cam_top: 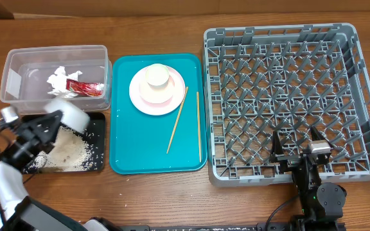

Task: Sort waste into correct bins and load items into the dishwasher
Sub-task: 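Lift the bowl with the left gripper and tip rice onto the black tray, then return the empty bowl with the left gripper onto the teal tray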

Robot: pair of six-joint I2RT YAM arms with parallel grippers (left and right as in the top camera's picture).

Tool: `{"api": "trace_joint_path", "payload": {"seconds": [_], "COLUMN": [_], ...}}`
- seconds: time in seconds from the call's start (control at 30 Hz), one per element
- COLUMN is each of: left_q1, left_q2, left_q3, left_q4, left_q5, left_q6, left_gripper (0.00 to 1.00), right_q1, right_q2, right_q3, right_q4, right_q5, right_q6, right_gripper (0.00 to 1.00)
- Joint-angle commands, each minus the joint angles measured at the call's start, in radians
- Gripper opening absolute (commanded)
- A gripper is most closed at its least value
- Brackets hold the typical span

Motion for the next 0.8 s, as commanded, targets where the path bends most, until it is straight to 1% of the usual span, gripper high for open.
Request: {"api": "trace_joint_path", "payload": {"seconds": [0.0,0.07,0.3,0.43,0.67,0.77], "left_q1": [-0.104,-0.165,-0.421,-0.605,-0.972,-1.104], "left_q2": [-0.029,-0.047,-0.141,-0.192,-0.173,-0.138], "left_q3": [-0.007,-0.006,0.021,0.047,0.049,0.049], "left_q4": [-0.018,-0.017,-0.021,-0.044,-0.110,-0.121], "left_q5": [-0.138,-0.201,-0.494,-0.741,-1.186,-1.305], "left_q6": [0.000,-0.021,-0.099,-0.150,-0.157,-0.165], "left_gripper": [0.04,0.04,0.04,0.04,0.04,0.04], "right_q1": [0.000,0.000,0.000,0.000,0.000,0.000], "right_q2": [-0.009,-0.009,-0.009,-0.009,-0.009,-0.009], "right_q3": [-0.011,-0.011,-0.011,-0.011,-0.011,-0.011], "right_q4": [0.005,0.005,0.005,0.005,0.005,0.005], "right_q5": [-0.002,-0.002,-0.002,-0.002,-0.002,-0.002], "right_q6": [-0.001,-0.001,-0.001,-0.001,-0.001,-0.001], "right_gripper": [1.00,1.00,1.00,1.00,1.00,1.00]}}
